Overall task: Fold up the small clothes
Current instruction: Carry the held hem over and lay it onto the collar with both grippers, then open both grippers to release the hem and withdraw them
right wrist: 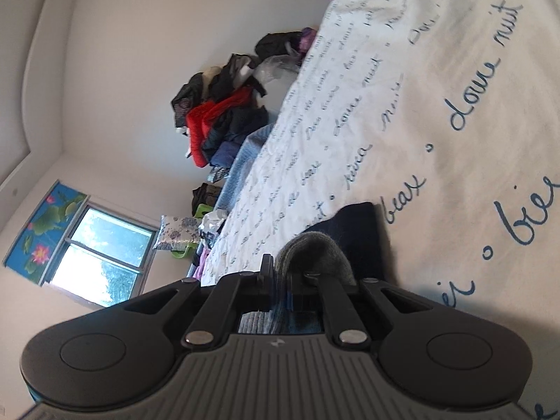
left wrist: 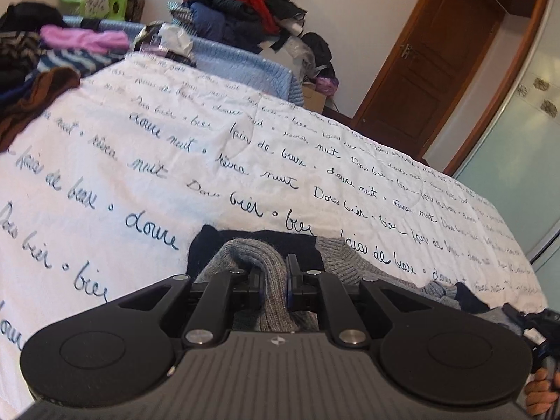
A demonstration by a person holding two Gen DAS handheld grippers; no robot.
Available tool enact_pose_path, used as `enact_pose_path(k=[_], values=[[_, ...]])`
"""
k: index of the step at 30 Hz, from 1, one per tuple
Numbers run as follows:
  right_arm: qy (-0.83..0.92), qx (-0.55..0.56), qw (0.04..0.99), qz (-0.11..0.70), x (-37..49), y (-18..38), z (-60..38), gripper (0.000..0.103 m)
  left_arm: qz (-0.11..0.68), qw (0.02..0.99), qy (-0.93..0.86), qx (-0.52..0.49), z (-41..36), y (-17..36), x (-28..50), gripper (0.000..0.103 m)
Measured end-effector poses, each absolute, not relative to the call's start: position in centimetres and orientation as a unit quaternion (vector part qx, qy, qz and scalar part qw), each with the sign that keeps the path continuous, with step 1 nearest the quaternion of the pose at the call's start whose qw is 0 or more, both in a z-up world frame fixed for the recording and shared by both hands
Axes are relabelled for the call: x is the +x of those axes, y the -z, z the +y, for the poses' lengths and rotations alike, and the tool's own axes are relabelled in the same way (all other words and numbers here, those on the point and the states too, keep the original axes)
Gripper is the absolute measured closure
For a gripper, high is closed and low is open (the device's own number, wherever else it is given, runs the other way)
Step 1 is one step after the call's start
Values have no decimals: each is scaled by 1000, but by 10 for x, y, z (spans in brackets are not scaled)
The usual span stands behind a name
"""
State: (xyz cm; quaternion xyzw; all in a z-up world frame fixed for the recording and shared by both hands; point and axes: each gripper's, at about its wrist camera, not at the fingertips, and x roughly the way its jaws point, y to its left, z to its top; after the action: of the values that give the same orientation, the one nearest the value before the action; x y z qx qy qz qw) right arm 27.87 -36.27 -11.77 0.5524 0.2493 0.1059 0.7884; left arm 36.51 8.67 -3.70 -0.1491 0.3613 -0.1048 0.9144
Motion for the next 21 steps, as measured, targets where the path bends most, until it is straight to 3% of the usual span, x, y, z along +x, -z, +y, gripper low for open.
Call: enact_pose_path(k=[2,4,7,13,21], values=[[-94,561,782,256,283,122,-364,84,367,908,101,-175,92,40,368,89],[-95,572,776,249,284,126,-368,67,370,900,101,-205,97,42,371,87],[-94,574,778,238,283,125,-369,55,372,890,97,-244,105,44,375,83],[-88,566,786,233,288,118,-372,45,367,885,90,-274,111,44,379,79],[-95,534,809,225,280,103,-362,44,356,891,84,-269,112,34,376,75]])
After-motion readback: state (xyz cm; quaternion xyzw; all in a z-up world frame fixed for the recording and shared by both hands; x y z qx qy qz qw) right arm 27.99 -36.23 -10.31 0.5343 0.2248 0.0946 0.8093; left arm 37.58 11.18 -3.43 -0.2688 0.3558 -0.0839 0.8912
